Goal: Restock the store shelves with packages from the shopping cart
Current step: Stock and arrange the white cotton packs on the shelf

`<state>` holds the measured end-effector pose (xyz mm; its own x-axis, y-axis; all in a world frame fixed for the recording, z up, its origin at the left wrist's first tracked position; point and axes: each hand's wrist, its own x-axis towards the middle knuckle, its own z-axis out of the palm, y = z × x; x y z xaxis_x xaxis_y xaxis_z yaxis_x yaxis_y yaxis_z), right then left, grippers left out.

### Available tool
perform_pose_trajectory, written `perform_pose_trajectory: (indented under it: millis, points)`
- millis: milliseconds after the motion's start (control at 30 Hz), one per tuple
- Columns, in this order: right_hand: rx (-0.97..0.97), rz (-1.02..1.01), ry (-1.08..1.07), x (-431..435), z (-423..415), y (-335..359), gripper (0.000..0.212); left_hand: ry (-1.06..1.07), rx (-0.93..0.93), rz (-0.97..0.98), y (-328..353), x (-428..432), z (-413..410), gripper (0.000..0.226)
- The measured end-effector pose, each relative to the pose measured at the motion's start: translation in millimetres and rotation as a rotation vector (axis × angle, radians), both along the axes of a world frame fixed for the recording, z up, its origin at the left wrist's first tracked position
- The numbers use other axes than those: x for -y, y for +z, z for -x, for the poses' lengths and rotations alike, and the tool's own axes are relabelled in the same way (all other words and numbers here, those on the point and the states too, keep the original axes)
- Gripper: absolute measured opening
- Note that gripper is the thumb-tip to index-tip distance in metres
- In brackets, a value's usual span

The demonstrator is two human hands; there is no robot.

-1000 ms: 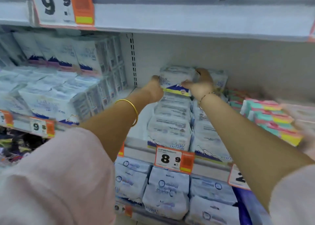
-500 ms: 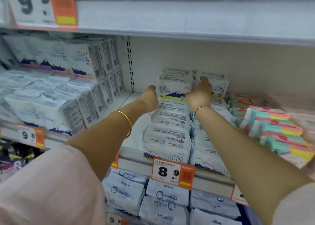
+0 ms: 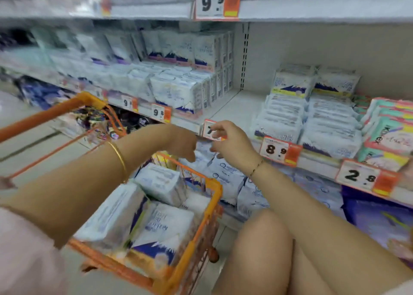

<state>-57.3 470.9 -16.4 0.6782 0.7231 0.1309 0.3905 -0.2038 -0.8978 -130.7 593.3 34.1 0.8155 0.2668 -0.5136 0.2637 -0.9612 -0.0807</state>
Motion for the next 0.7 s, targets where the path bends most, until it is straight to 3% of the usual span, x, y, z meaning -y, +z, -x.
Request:
perform_pose_trajectory:
  millis: [100,167,333,433,700]
  points:
    - [-0.029,0.097,0.149,-6.8,41.5,-0.6,0.021,0.034,-0.080,-0.118,-12.7,-7.5,48.7,0.037]
    - [0.001,0.161,0.197,-7.8,60.9,-4.0,0.026,0.073,-0.077,-0.178,-20.3,-6.3,71.3,0.031]
    - [0.057,0.286,0.201,-6.9,87.0,-6.9,0.036,0.127,0.134,-0.215,-36.3,-12.9,94.3,0.053]
    - [0.018,0.283,0.168,-2.2,90.6,-6.4,0.035,-0.001,0.145,-0.185,-54.7,-16.5,92.0,0.072]
    - [-0.003,0.222,0.058,10.8,74.9,-14.5,0.035,-0.077,0.234,-0.306,-92.3,-24.7,79.1,0.083]
